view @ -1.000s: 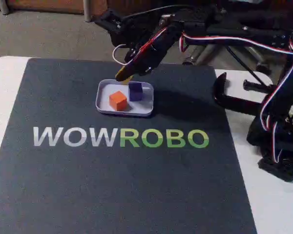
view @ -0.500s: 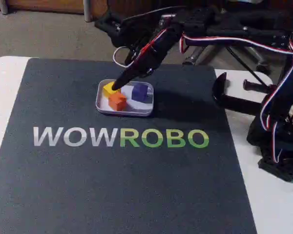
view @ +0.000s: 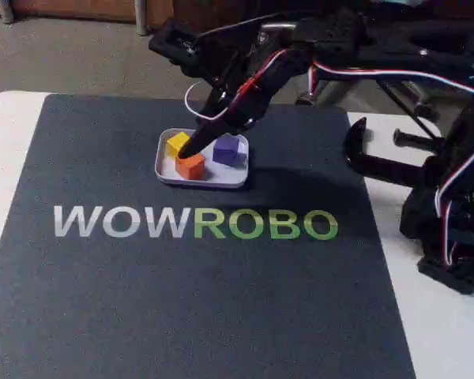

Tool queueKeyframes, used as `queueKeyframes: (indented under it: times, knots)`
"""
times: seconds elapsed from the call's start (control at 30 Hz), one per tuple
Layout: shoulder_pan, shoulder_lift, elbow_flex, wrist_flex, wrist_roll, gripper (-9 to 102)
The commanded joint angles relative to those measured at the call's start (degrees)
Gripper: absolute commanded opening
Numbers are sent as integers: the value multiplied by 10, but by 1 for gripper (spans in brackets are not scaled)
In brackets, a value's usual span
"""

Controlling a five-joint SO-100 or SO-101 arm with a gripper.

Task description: Move blocks one by one until all three blocks are in the tray.

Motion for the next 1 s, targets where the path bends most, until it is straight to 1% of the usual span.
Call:
queueKeyframes:
  times: [0.0,0.47,0.67,0.8,0.97]
  knots:
    - [-16,55,4,-6,3,28]
    - [-131,156,53,-6,48,29]
    - [-198,326,192,-6,46,29]
    - [-259,450,282,9,62,26]
    - [-318,622,431,10,53,22]
